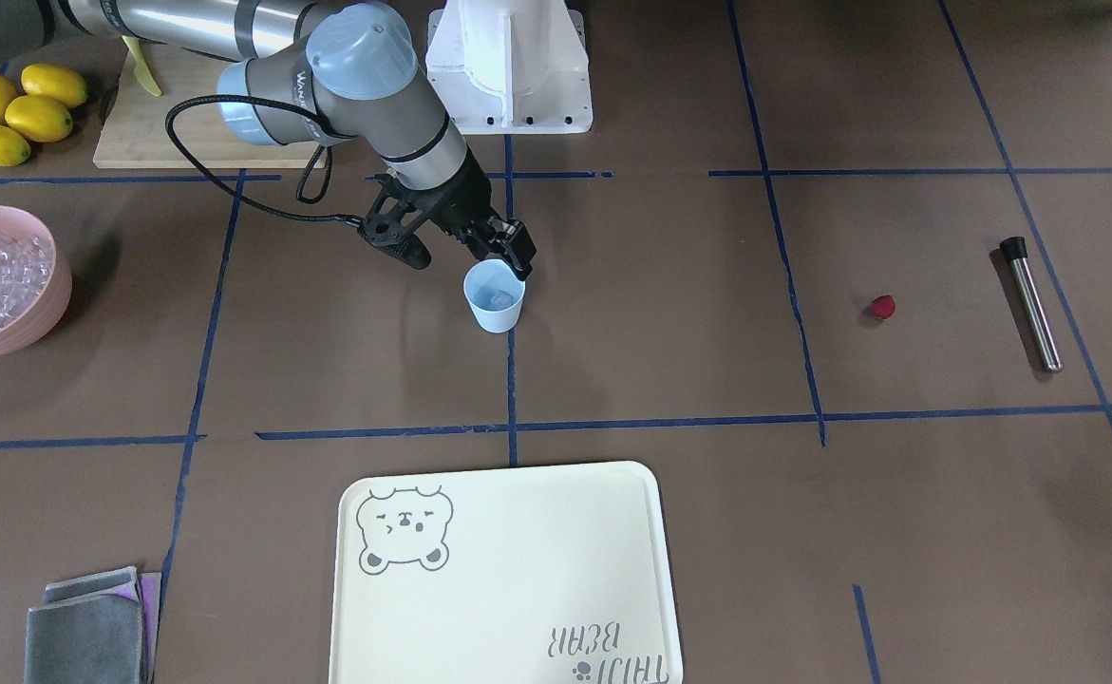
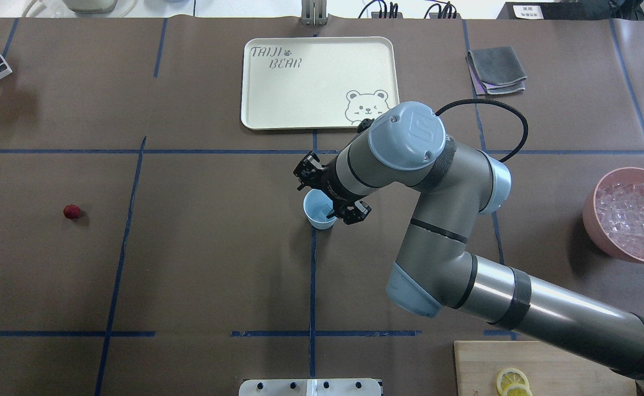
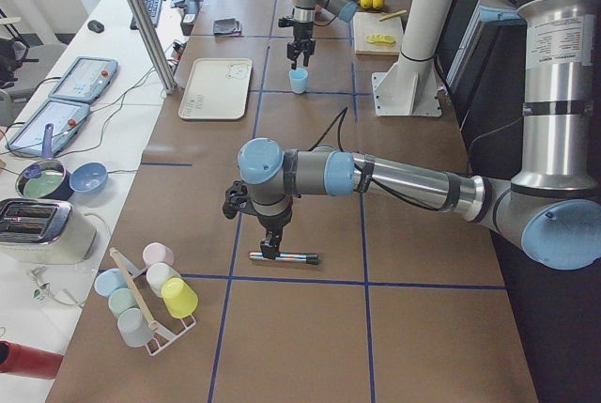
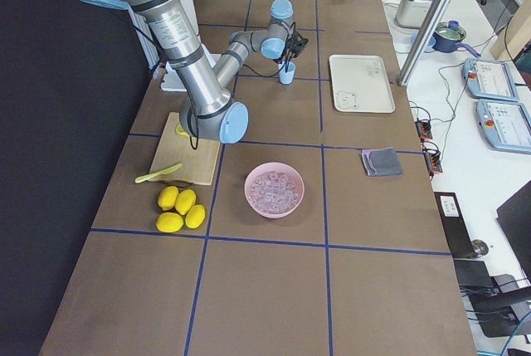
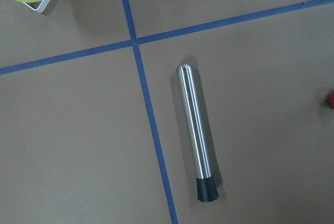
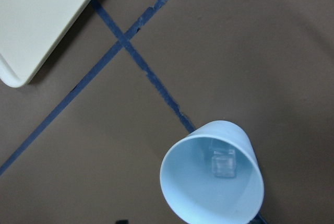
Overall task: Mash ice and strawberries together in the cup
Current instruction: 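Carry the second ice cube to the blue cup and release it, then return the right gripper to the pink bowl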
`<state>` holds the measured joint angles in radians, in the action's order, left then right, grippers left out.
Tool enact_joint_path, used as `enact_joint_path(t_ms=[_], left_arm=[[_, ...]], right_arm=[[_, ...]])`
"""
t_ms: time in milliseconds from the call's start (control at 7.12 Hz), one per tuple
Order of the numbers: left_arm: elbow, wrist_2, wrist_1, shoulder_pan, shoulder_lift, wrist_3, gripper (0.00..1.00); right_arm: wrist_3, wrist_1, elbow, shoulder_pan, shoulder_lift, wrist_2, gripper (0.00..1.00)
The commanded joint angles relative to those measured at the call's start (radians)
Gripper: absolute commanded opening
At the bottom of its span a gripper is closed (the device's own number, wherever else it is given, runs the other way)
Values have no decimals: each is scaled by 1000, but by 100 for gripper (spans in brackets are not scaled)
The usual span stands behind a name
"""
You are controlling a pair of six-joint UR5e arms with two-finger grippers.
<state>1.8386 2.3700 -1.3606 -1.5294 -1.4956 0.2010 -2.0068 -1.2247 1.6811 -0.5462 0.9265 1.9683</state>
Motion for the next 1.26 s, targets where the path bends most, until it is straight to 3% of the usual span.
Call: enact_joint_path(t_ms=[0,140,281,561,1123], left_arm=[[-4,0,0,0,0,0,100],[-4,0,0,2,0,0,100],[4,2,0,0,0,-2,100],[1,2,0,2,0,1,100],[-7,27,2,0,0,1,100]], right_arm=[[108,1,146,-131,207,152,81],[269,-1,229,-231,356,247,82],[416,-1,276,-327,491,294,100],[738,1,327,-444,706,305,100],[1426,5,307,-569,954,244,100]])
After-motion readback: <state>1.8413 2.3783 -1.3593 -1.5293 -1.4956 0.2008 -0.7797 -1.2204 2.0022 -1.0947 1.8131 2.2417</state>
